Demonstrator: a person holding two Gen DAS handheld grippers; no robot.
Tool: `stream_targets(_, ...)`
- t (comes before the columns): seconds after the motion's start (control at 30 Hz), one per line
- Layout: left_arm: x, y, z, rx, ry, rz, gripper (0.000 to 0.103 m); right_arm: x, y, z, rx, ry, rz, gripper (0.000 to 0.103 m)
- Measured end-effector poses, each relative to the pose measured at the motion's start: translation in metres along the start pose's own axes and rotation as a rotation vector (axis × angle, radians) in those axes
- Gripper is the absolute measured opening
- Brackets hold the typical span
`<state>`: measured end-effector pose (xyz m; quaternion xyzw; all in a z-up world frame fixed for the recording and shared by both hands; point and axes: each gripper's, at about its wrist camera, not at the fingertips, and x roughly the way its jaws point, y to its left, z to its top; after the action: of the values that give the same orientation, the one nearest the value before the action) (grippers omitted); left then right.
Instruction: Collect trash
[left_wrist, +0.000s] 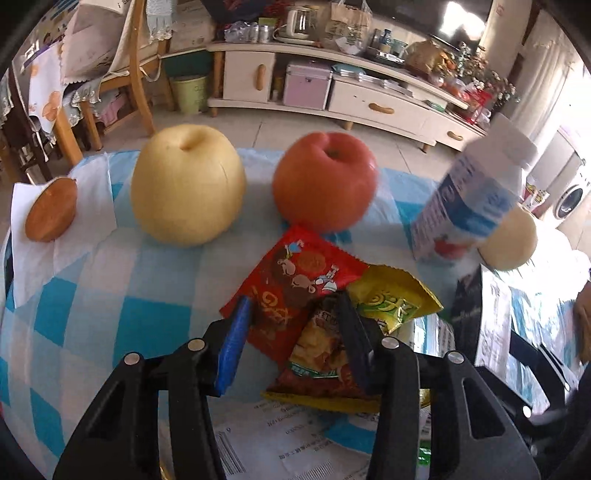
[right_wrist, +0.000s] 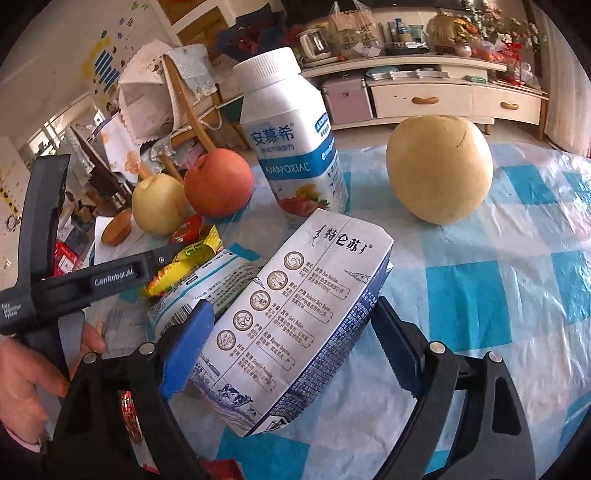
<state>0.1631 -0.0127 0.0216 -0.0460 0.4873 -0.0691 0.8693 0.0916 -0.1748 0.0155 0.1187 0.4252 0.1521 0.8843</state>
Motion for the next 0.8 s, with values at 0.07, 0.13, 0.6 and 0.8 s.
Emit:
stream_targets(0.07, -0.003, -0.001, -0.007, -0.001, 0.009, -0.021, 0.045, -0.001, 0.000, -0.001, -0.011, 0.012, 0.010, 0.087)
stream_targets(0.13, -0.007, -0.003, -0.014, 0.002, 0.016, -0.035, 0.041, -0.005, -0.001, -0.003, -0.019, 0.025, 0.021, 0.087)
stream_targets(0.6, -0.047, -0.028, -0.085, 0.044, 0.029, -0.079, 0.026, -0.039, 0.006, -0.040, -0.103, 0.117, 0.035, 0.083)
stream_targets(0.8, -0.069, -0.028, -0.119, 0.039, 0.036, -0.127, 0.026, -0.055, 0.007, -0.051, -0.106, 0.148, 0.059, 0.083)
